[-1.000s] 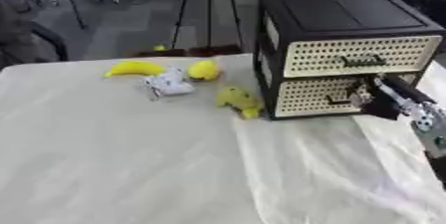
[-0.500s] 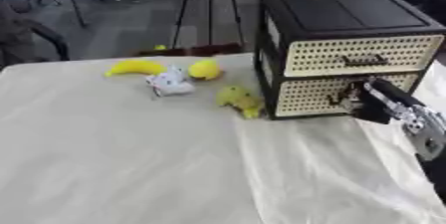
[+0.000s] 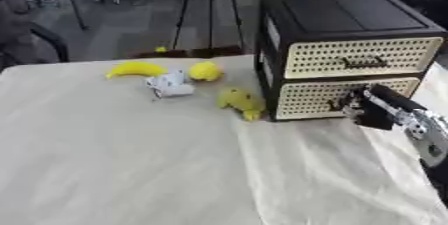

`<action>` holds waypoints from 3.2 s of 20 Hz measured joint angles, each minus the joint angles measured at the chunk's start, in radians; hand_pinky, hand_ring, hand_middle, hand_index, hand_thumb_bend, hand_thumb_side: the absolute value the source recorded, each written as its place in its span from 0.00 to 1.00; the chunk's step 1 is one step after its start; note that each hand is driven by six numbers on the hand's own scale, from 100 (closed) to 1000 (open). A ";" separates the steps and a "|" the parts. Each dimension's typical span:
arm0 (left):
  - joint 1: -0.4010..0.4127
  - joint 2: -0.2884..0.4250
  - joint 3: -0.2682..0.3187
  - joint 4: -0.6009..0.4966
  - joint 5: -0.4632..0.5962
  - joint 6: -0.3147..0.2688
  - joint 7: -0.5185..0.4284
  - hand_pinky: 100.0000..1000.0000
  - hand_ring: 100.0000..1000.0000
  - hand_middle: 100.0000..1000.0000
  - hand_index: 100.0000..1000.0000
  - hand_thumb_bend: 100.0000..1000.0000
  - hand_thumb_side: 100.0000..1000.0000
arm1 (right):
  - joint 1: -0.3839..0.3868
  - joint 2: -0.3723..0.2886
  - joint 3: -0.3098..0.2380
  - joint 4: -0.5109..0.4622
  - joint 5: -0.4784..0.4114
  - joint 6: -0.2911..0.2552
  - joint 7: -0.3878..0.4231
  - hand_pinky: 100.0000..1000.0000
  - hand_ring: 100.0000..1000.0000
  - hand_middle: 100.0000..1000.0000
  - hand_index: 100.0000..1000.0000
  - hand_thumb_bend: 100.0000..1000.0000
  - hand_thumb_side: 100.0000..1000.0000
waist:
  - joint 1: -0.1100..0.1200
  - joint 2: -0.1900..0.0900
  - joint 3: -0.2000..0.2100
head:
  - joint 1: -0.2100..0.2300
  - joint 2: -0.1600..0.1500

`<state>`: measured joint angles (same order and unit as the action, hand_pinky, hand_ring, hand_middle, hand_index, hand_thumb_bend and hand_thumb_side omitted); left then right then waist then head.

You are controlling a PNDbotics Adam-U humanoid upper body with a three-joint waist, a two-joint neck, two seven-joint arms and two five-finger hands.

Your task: Pick up objects from table and place into drawer.

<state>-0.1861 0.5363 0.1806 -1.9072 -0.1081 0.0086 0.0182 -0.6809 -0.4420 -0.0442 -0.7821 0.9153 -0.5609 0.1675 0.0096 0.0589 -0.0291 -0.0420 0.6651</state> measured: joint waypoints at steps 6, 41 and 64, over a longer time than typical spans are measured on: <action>0.001 0.000 0.000 0.000 0.000 0.000 0.000 0.61 0.43 0.52 0.69 0.43 0.83 | 0.064 -0.012 0.007 -0.084 0.005 -0.014 0.013 0.00 0.00 0.00 0.50 0.00 0.88 | -0.007 0.000 -0.004 | 0.002 0.000; 0.006 0.002 0.000 0.012 -0.008 0.004 -0.008 0.61 0.42 0.52 0.69 0.42 0.84 | 0.465 -0.065 -0.042 -0.618 -0.235 0.037 0.141 0.00 0.00 0.05 0.55 0.00 0.91 | -0.036 0.003 -0.040 | 0.029 -0.008; -0.407 0.190 -0.233 0.371 -0.193 -0.003 -0.262 0.64 0.54 0.64 0.76 0.46 0.75 | 0.424 -0.062 -0.089 -0.769 -0.362 0.087 -0.081 0.00 0.15 0.28 0.63 0.00 0.76 | -0.024 0.046 -0.197 | 0.087 -0.040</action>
<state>-0.5935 0.7258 -0.0526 -1.5363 -0.3009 0.0054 -0.2441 -0.2573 -0.5044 -0.1330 -1.5509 0.5529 -0.4736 0.0870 -0.0140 0.1049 -0.2262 0.0446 0.6251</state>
